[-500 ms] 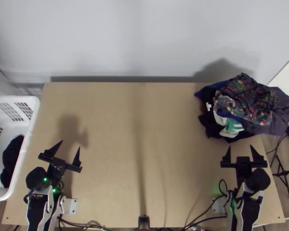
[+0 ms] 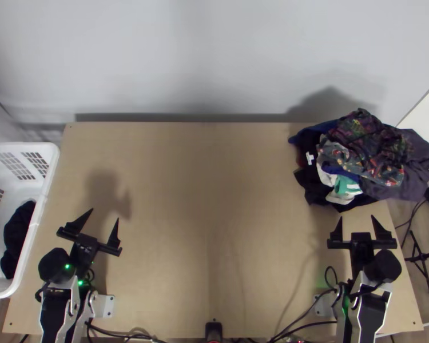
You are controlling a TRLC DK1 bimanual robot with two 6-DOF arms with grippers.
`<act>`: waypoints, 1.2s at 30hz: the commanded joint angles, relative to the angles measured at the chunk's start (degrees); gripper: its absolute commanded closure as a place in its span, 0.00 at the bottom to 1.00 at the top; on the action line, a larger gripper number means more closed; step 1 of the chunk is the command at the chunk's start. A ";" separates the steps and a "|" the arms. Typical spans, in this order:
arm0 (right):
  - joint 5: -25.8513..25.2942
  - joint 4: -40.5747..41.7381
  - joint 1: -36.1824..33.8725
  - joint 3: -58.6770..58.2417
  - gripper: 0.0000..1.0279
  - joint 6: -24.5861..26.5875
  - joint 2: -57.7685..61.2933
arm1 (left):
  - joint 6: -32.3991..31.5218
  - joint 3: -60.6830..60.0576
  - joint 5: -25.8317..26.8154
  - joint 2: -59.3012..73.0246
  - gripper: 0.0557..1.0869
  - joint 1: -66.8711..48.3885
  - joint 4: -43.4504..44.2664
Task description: Fold the t-shirt
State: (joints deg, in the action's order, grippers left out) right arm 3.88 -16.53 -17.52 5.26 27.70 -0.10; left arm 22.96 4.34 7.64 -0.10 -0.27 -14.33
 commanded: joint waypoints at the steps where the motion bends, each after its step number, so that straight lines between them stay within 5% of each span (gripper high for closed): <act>1: -0.01 0.01 0.03 0.02 0.04 -0.02 0.01 | -0.11 0.06 0.01 0.01 0.05 0.01 0.00; 10: 0.34 -0.08 -2.43 0.02 0.04 -0.02 0.01 | -0.11 0.06 0.01 0.01 0.05 0.01 0.00; 15: 6.84 -1.57 -4.10 0.02 0.04 0.07 -0.08 | -0.11 0.06 0.01 0.01 0.05 0.01 0.00; 29: 7.55 -1.66 -2.52 0.02 0.04 0.16 -0.08 | -1.25 0.06 0.97 0.01 0.05 -2.01 0.00; 36: 7.55 -2.01 -9.20 0.10 0.04 1.39 0.01 | 3.58 0.06 1.50 0.01 0.05 -4.21 -0.26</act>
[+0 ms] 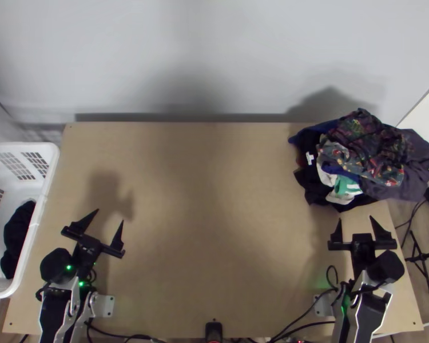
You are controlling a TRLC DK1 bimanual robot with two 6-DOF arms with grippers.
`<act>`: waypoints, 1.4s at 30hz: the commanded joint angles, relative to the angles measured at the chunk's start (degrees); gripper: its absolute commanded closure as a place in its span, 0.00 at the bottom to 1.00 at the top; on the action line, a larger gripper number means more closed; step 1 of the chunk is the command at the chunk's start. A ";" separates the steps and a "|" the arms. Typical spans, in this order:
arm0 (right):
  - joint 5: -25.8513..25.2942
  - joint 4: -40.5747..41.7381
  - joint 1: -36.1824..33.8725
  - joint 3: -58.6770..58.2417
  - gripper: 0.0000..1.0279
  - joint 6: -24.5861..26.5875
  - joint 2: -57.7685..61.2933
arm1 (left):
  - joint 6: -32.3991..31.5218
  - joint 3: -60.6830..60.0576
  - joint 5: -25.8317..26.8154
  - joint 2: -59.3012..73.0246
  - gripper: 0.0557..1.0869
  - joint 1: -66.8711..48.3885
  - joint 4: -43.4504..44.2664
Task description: Fold the t-shirt
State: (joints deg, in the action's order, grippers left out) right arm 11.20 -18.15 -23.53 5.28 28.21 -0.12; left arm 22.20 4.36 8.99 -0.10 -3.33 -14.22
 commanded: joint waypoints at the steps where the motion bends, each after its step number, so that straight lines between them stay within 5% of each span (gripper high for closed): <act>1: 0.22 -0.39 -3.01 0.08 0.04 0.89 0.03 | 5.05 0.03 -0.12 -0.08 0.05 -0.45 -0.37; 11: -0.57 5.94 -1.96 4.92 0.05 -3.86 6.71 | 4.26 1.35 -0.47 1.59 0.05 6.50 5.96; 19: -4.43 1.28 1.12 27.94 0.04 -12.30 27.89 | 3.20 25.00 -0.12 30.86 0.05 23.46 4.90; 23: -5.66 -12.70 1.82 46.58 0.04 -17.48 40.90 | 3.56 37.39 1.73 40.09 0.05 37.17 -3.98; 27: -6.19 -26.23 3.05 60.82 0.04 -22.32 49.08 | 8.74 45.47 7.53 53.10 0.05 53.17 -13.56; 32: -6.19 -38.63 6.39 72.86 0.04 -28.03 52.77 | 17.53 51.36 7.27 74.81 0.05 66.17 -18.92; 42: -6.19 -50.49 6.57 87.36 0.04 -29.00 56.46 | 25.79 63.32 -5.65 111.54 0.06 72.85 -14.26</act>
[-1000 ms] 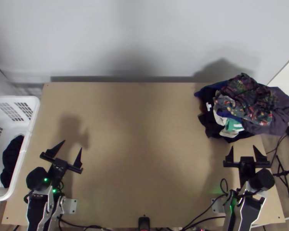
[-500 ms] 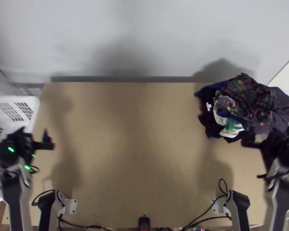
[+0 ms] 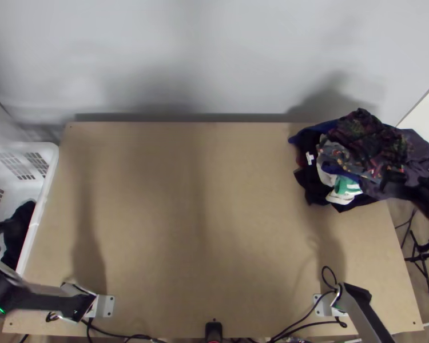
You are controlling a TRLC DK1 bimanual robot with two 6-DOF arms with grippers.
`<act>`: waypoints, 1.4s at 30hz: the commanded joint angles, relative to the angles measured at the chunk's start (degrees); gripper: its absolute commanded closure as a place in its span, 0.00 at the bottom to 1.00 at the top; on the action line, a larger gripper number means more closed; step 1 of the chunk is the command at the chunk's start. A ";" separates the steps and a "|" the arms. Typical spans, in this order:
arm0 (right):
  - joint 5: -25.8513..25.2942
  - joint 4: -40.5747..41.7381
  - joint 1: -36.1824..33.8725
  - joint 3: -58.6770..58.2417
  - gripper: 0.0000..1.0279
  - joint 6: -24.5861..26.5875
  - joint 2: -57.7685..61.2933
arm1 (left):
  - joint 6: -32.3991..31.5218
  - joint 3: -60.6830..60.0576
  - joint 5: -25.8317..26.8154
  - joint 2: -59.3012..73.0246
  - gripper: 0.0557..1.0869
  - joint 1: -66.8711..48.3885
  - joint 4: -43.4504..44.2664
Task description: Fold the t-shirt
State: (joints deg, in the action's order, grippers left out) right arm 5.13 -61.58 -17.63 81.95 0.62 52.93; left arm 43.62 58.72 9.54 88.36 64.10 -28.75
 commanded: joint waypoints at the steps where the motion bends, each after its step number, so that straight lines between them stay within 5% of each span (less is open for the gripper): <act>1: -0.12 -7.50 0.66 11.83 0.04 -1.59 3.59 | 4.46 10.63 -7.08 25.73 0.07 5.34 0.63; 14: -2.49 -12.16 0.40 20.53 0.04 -1.33 4.20 | 0.24 32.86 -12.35 46.82 0.10 3.93 -5.61; 35: -2.49 -12.33 0.58 24.57 0.05 -2.47 5.87 | -2.13 35.24 -19.91 56.57 0.11 2.61 7.31; 37: -2.40 -12.33 0.75 24.66 0.05 -2.64 5.96 | -2.04 35.24 -21.14 57.37 0.19 2.17 8.36; 38: -2.40 -12.33 1.02 24.75 0.05 -3.00 5.96 | -2.04 35.24 -21.32 58.07 0.62 1.91 9.42; 39: -2.40 -12.25 1.19 24.75 0.05 -3.00 5.96 | -1.96 35.32 -21.32 58.16 0.74 1.91 9.77; 42: -2.40 -12.33 1.54 24.75 0.05 -3.08 6.05 | -2.48 35.59 -21.14 58.60 0.80 1.65 10.30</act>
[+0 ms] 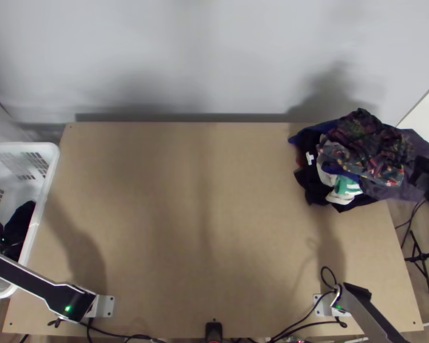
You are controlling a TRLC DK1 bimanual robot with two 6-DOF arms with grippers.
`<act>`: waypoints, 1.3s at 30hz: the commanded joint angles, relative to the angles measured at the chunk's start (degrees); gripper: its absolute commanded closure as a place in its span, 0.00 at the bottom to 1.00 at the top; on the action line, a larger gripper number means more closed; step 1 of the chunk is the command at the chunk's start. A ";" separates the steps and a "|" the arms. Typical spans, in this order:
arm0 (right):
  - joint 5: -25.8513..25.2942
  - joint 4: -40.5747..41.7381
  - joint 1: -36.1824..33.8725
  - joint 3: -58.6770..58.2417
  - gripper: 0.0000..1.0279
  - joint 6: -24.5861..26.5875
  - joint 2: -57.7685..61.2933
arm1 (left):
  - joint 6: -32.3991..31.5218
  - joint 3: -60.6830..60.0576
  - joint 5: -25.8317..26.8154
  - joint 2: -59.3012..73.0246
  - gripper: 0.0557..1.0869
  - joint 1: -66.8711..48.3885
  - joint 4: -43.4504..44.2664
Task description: Fold the t-shirt
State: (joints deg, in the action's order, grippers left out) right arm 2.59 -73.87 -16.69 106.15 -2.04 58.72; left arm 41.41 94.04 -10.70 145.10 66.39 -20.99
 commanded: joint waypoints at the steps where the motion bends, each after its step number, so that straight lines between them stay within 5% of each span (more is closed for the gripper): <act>1: 0.13 0.04 0.60 0.64 0.05 -0.42 0.26 | -0.19 0.36 -0.90 2.12 0.84 -0.82 2.18; 4: 0.05 -0.05 0.69 0.64 0.05 -0.33 0.26 | -0.01 0.27 -0.46 3.00 0.96 -1.26 1.83; 12: 0.05 -0.05 0.69 2.05 0.04 -0.33 0.43 | -1.51 0.62 1.12 2.91 0.96 -1.09 0.95; 30: 0.13 -0.14 1.04 1.25 0.05 -3.93 0.70 | -17.68 0.00 41.28 -42.18 0.96 -4.69 -29.37; 39: 0.05 -0.23 1.04 -3.14 0.04 -5.34 -0.36 | -18.73 0.18 45.77 -63.62 0.96 -35.63 -37.10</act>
State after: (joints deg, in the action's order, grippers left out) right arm 2.79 -74.06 -15.64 105.80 -6.68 59.22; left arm 24.10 94.19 30.70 96.09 50.76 -52.86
